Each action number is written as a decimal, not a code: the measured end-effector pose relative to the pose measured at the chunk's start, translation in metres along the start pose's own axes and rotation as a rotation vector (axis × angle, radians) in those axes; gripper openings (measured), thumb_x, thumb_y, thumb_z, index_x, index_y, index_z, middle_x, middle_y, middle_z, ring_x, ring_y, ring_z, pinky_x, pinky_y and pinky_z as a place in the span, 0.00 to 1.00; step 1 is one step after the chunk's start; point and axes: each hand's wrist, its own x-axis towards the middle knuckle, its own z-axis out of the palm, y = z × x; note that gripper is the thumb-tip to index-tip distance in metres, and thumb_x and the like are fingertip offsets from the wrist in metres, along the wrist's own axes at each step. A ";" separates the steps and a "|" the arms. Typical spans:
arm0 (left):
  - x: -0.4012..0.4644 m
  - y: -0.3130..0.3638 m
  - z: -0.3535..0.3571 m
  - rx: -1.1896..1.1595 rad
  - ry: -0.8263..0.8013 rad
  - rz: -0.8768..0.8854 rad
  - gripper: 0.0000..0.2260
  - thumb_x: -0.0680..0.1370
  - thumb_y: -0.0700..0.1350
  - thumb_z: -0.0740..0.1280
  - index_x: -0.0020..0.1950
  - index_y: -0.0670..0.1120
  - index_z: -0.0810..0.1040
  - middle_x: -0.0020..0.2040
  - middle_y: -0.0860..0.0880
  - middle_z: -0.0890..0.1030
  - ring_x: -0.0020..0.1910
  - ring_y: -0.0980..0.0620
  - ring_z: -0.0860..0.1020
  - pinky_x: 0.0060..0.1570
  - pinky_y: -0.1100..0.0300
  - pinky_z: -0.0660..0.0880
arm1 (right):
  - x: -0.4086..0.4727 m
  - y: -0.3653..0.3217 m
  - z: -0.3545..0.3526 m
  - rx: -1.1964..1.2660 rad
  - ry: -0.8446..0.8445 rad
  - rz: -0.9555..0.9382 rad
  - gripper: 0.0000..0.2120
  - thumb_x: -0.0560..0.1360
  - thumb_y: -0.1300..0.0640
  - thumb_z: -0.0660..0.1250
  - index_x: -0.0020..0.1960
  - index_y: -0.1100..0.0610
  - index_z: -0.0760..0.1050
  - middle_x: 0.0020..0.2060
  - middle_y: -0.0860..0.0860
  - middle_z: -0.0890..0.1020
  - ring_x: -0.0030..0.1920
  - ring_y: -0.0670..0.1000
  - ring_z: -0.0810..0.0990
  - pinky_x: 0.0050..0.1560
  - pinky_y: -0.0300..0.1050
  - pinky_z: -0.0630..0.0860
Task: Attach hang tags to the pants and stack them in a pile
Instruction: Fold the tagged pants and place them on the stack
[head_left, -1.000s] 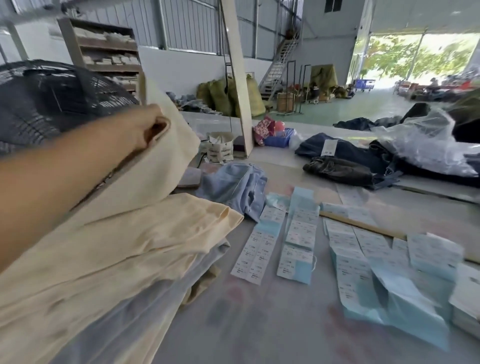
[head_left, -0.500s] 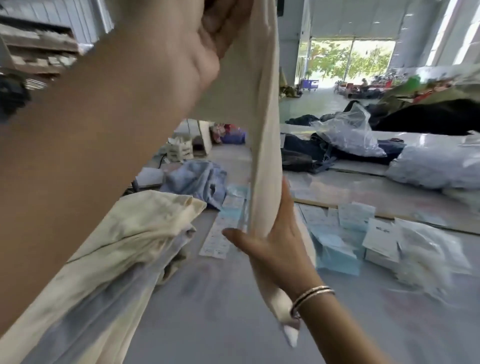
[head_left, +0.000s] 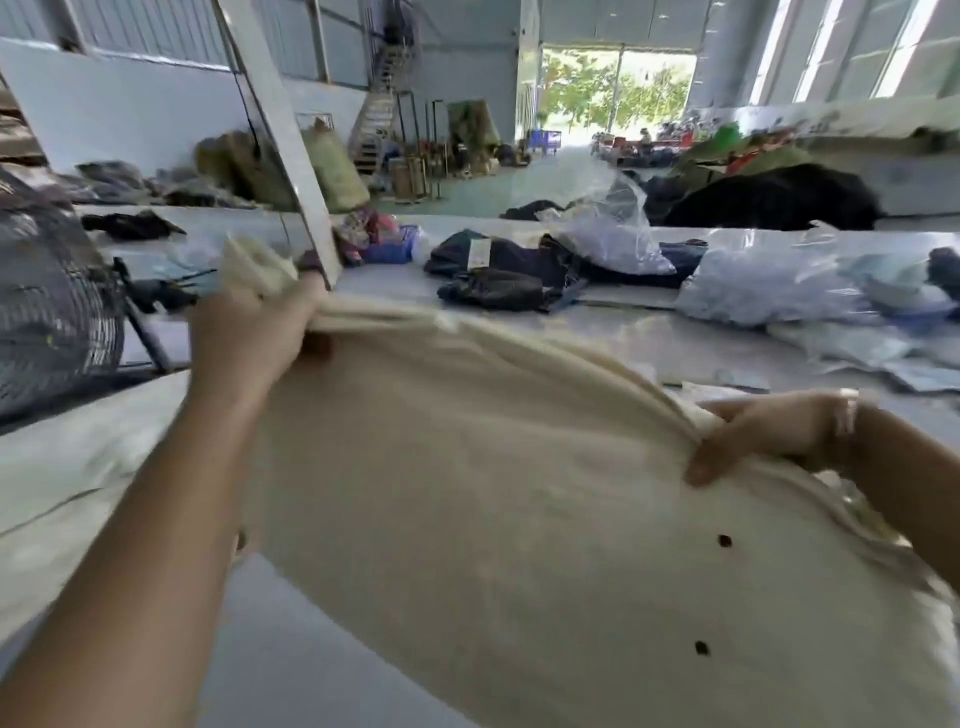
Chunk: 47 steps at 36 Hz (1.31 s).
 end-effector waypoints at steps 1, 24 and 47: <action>-0.007 -0.014 0.008 0.060 0.004 -0.048 0.20 0.75 0.56 0.68 0.53 0.39 0.79 0.46 0.40 0.80 0.48 0.42 0.79 0.42 0.60 0.69 | 0.013 0.007 -0.002 -0.029 -0.027 0.067 0.31 0.55 0.64 0.78 0.58 0.62 0.76 0.49 0.60 0.84 0.48 0.62 0.84 0.42 0.55 0.82; -0.178 -0.193 0.158 0.910 -0.599 -0.004 0.42 0.66 0.79 0.43 0.77 0.62 0.50 0.79 0.51 0.46 0.77 0.51 0.42 0.65 0.27 0.42 | 0.065 0.218 0.037 -0.220 1.057 0.330 0.27 0.71 0.52 0.73 0.64 0.64 0.72 0.60 0.66 0.76 0.61 0.65 0.74 0.60 0.54 0.70; -0.204 -0.133 0.162 -0.673 -1.023 -0.601 0.24 0.78 0.56 0.60 0.64 0.41 0.78 0.61 0.41 0.80 0.62 0.44 0.77 0.65 0.48 0.72 | 0.121 0.084 0.188 0.330 0.698 -0.191 0.14 0.75 0.53 0.69 0.58 0.50 0.70 0.45 0.45 0.79 0.49 0.49 0.79 0.48 0.38 0.74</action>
